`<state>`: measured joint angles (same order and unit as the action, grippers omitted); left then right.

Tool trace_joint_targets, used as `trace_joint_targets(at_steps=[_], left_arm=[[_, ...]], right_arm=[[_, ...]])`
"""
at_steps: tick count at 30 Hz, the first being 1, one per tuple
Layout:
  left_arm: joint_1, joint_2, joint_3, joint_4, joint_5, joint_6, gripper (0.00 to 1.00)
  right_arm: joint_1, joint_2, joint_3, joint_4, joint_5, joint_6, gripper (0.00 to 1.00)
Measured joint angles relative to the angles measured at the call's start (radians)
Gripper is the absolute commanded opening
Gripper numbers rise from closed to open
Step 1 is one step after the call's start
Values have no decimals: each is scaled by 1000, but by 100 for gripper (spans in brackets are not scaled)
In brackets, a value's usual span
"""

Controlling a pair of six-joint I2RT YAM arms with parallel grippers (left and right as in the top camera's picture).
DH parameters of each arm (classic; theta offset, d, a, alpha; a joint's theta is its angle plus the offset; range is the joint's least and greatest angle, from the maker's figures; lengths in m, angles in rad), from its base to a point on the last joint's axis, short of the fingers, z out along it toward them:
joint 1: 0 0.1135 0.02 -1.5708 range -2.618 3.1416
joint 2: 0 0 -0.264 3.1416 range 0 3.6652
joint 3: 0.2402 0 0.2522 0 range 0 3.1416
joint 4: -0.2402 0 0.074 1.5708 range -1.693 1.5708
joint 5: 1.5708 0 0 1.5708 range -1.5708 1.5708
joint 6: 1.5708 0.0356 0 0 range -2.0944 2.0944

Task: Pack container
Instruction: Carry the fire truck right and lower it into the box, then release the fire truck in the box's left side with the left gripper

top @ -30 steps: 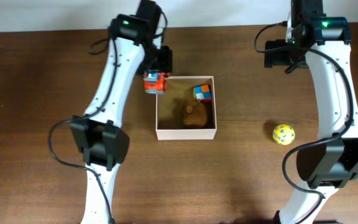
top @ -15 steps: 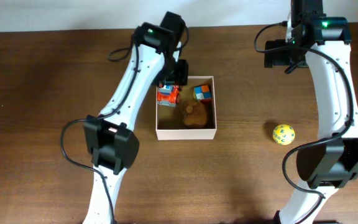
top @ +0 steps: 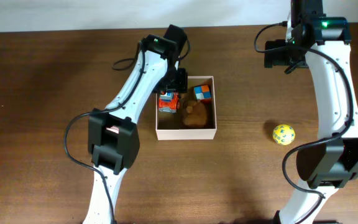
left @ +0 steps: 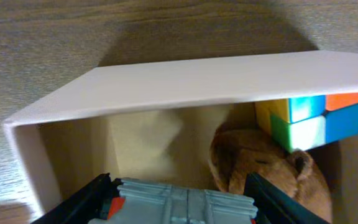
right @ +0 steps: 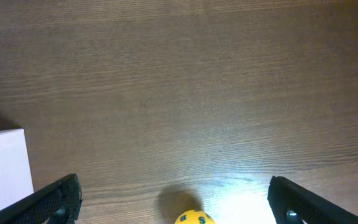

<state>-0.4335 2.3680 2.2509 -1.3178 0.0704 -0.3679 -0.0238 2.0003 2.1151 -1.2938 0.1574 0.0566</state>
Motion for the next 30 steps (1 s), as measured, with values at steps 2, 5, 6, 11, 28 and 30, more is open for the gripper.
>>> trace_joint_targets(at_steps=[2, 5, 6, 11, 28, 30], left_arm=[[0, 0, -5, 6, -8, -9, 57], [0, 0, -5, 19, -26, -19, 60], [0, 0, -5, 20, -30, -20, 61], [0, 0, -5, 21, -44, -23, 66], [0, 0, -5, 28, -46, -35, 85], [0, 0, -5, 31, -53, -36, 81]], right_arm=[[0, 0, 0, 0, 0, 0, 99], [0, 0, 0, 0, 0, 0, 99], [0, 0, 0, 0, 0, -1, 99], [0, 0, 0, 0, 0, -1, 99], [0, 0, 0, 0, 0, -1, 99], [0, 0, 0, 0, 0, -1, 99]])
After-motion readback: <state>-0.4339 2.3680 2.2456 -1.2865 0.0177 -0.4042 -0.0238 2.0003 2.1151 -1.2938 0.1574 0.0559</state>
